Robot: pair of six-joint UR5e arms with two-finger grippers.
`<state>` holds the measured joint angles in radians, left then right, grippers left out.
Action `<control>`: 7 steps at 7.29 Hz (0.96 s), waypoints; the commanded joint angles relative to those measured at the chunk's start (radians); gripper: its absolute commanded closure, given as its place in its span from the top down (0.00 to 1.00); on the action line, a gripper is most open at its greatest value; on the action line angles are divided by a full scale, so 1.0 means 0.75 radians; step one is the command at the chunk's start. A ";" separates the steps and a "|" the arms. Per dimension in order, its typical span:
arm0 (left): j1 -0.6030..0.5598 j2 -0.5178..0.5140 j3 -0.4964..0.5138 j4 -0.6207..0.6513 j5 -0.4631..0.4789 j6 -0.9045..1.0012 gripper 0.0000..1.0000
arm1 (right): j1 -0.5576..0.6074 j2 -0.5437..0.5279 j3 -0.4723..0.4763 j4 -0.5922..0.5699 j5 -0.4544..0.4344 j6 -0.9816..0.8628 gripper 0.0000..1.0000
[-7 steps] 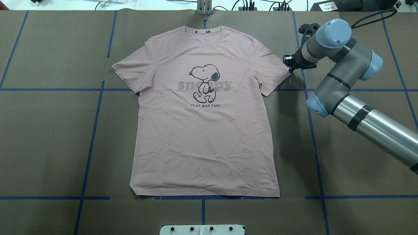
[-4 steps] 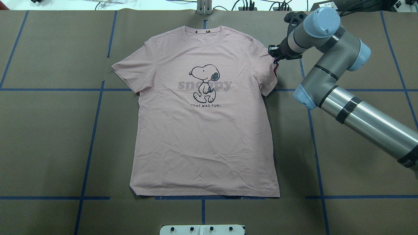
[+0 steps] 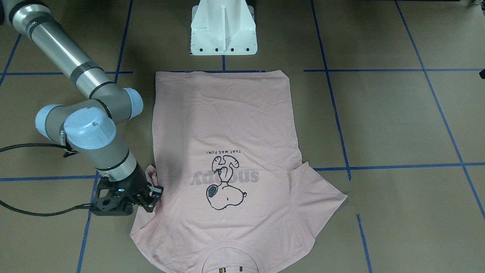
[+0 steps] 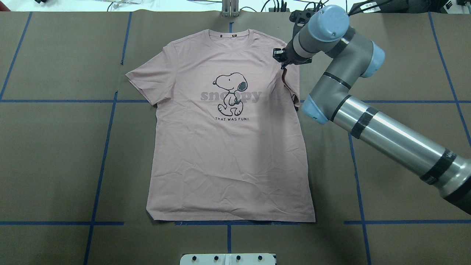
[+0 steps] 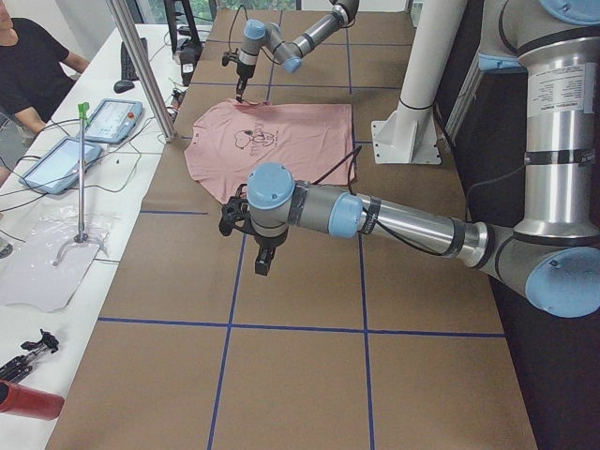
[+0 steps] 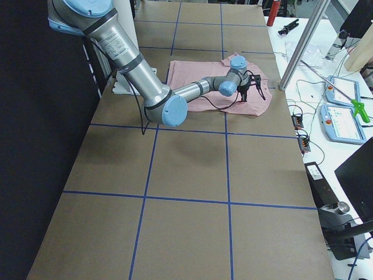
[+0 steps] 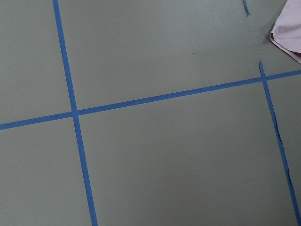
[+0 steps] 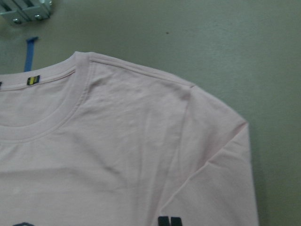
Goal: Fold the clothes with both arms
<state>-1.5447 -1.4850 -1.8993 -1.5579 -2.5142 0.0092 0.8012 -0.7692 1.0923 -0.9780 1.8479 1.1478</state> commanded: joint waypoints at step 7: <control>0.296 -0.288 0.212 -0.560 0.091 -0.773 1.00 | -0.015 -0.142 0.273 -0.038 -0.026 0.016 1.00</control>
<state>-1.4084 -1.6302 -1.7987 -1.8432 -2.4898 -0.3746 0.7770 -0.7961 1.1922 -0.9979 1.7914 1.1606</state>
